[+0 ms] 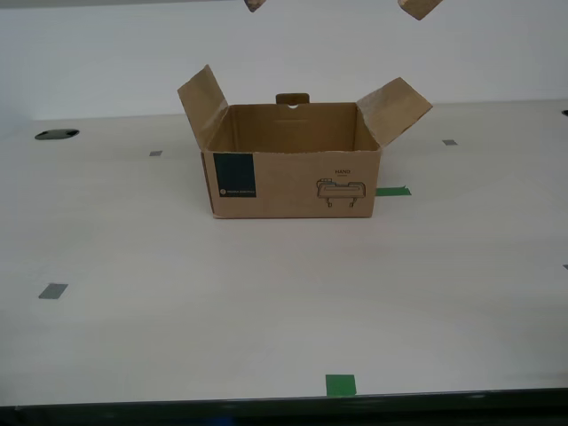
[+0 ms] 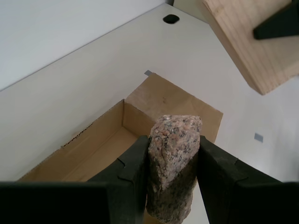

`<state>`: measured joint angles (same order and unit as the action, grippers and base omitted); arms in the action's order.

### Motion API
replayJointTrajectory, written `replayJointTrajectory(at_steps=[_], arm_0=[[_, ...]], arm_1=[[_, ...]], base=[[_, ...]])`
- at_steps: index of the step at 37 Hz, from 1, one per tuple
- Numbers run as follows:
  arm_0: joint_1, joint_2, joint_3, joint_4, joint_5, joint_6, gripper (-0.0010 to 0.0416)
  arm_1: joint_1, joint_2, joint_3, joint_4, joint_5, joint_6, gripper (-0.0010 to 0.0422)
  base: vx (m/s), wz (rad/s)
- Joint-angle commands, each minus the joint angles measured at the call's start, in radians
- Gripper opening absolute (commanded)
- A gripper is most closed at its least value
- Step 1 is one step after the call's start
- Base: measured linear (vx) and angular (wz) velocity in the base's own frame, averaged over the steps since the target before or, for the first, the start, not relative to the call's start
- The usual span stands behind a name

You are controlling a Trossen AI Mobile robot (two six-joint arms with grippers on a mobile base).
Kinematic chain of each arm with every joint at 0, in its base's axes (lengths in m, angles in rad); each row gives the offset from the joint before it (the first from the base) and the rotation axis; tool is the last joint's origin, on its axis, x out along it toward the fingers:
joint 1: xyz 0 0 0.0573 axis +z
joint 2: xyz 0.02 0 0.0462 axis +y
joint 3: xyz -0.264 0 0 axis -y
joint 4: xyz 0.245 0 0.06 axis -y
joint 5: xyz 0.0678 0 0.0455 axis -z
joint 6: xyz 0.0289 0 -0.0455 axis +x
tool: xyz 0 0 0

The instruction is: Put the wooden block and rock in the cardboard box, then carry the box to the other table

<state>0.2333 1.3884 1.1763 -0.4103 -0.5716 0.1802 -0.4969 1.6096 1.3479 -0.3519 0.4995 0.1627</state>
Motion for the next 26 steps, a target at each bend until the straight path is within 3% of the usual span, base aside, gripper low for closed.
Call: replayJointTrajectory(at_steps=[1,7,17,26], arm_0=[[0.01,-0.001,0.0,0.013,-0.003,0.003,-0.0001],[0.017,-0.001,-0.016,0.078,0.012,0.003,-0.0001],[0.03,-0.001,-0.07,0.2,0.079,0.003,-0.0001],[0.036,-0.001,-0.158,0.39,0.08,0.007,0.0]], arm_1=[[-0.006,0.018,-0.017,0.043,0.003,0.002,0.0],[-0.007,0.045,-0.045,0.112,-0.026,-0.016,0.0],[-0.008,0.054,-0.127,0.264,-0.031,-0.026,0.0],[-0.008,0.054,-0.165,0.276,-0.069,-0.038,0.0]], base=[[0.0,0.0],[0.0,0.0],[0.0,0.0],[0.0,0.0]])
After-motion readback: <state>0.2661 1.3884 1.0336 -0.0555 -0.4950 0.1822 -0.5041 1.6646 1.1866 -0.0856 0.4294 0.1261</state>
